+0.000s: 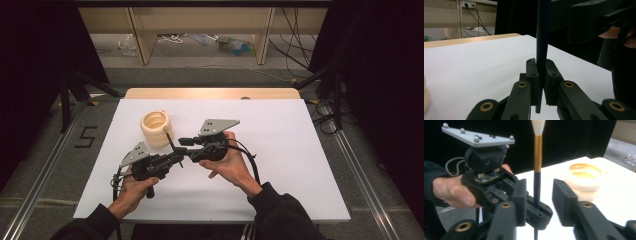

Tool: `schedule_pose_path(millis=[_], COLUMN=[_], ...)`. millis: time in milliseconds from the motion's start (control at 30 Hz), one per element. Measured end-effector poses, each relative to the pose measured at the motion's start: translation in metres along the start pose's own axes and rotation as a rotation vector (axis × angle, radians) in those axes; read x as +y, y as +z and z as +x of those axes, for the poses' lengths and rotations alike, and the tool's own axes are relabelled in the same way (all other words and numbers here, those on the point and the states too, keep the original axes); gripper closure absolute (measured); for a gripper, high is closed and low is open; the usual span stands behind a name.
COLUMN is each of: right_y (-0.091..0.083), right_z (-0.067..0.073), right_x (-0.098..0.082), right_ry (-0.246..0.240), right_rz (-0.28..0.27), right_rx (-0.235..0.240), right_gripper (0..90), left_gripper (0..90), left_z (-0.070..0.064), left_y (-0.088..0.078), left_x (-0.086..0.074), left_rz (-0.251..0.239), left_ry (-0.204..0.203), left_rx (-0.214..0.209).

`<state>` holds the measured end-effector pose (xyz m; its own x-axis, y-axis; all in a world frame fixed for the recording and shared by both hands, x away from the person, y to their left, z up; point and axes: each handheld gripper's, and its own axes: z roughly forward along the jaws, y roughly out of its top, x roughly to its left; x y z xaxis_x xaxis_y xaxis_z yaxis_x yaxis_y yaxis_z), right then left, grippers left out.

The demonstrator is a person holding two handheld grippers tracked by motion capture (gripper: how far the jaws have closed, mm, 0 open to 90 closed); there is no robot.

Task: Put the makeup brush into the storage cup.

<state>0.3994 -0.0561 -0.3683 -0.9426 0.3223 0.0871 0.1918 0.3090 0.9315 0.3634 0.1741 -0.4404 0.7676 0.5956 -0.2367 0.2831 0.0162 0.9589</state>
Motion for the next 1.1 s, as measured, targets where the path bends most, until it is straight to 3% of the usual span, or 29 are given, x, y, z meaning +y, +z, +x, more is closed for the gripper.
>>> schedule_pose_path(millis=[300,400,633,700,900,933,1100], right_y=[-0.013,-0.017,-0.027,-0.031,-0.047,-0.051,-0.064], right_z=[-0.004,-0.007,-0.012,-0.014,-0.022,-0.024,-0.029], right_x=[0.001,-0.001,-0.006,-0.008,-0.016,-0.018,-0.025], right_ry=[0.035,0.007,0.02,0.013,0.044,0.028,0.058], right_rz=[0.001,0.007,0.018,0.014,-0.004,-0.009,-0.021], right_rx=[-0.046,-0.1,-0.152,-0.184,-0.218,-0.237,-0.26], right_gripper=[45.4,40.4,31.1,29.5,22.1,20.5,16.8], left_gripper=[83.6,83.6,83.6,83.6,83.5,83.6,83.6], left_z=[0.003,0.005,0.01,0.011,0.013,0.013,0.015], left_y=[-0.003,-0.005,-0.011,-0.012,-0.013,-0.014,-0.015], left_x=[0.001,0.002,0.003,0.003,0.004,0.004,0.004], left_rz=[0.006,0.007,-0.004,-0.005,-0.005,-0.006,-0.007], left_ry=[0.027,0.033,0.013,0.024,0.035,0.031,0.032], left_rx=[0.03,0.038,0.072,0.071,0.079,0.086,0.094])
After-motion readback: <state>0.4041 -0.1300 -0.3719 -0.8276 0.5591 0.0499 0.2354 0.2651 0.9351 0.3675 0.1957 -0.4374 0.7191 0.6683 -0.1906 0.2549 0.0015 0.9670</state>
